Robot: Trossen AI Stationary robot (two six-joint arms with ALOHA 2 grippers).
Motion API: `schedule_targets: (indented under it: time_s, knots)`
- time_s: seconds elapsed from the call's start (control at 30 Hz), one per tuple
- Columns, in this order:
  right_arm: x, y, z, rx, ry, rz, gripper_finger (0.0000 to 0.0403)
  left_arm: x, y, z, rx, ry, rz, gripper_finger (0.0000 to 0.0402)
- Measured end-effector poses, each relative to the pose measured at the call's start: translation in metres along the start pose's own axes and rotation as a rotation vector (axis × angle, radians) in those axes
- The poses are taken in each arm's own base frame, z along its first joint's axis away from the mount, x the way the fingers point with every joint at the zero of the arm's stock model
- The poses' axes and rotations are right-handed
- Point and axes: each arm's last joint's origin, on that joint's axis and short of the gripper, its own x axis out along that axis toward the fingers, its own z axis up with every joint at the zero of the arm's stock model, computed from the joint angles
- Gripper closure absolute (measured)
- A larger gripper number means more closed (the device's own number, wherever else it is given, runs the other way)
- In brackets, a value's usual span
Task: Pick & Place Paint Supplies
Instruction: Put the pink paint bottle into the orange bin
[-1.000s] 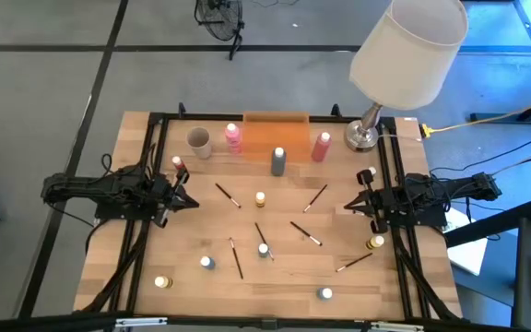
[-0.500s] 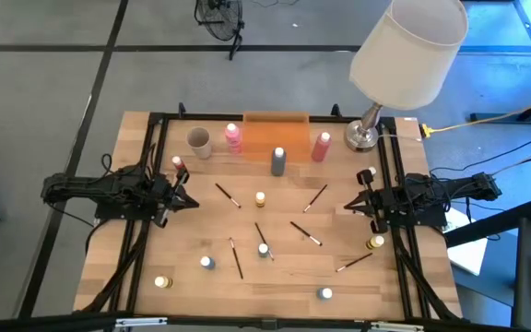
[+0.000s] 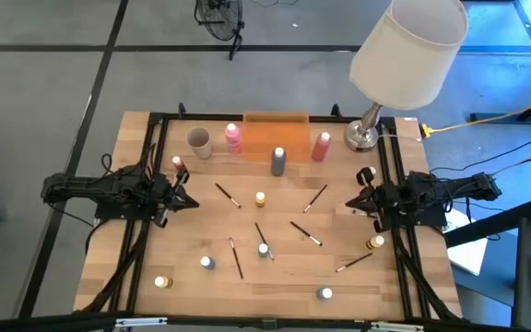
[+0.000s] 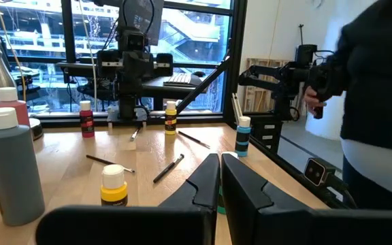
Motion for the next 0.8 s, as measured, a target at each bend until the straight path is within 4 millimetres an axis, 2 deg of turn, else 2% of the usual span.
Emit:
schedule_targets:
  time_s: [0.17,0.43,0.57,0.7,0.8]
  knots:
    - [-0.001,0.001,0.015,0.119,-0.158,0.016,0.0393,0.000,0.000,0.000,0.000,0.000,0.000,0.0389]
    - [-0.010,0.001,0.044,0.181,-0.471,0.011,0.0393,0.000,0.000,0.001,-0.001,-0.009,0.002,0.0391]
    - [-0.013,0.001,0.049,0.196,-0.538,0.009,0.0393,0.000,0.000,0.005,0.000,-0.048,-0.002,0.0390]
    - [-0.014,0.000,0.052,0.259,-0.577,0.017,0.0393,-0.002,-0.002,0.019,-0.116,-0.192,-0.024,0.0391]
    - [-0.013,0.001,0.063,0.352,-0.603,0.052,0.0393,-0.004,-0.004,0.029,-0.260,-0.294,-0.069,0.0393]
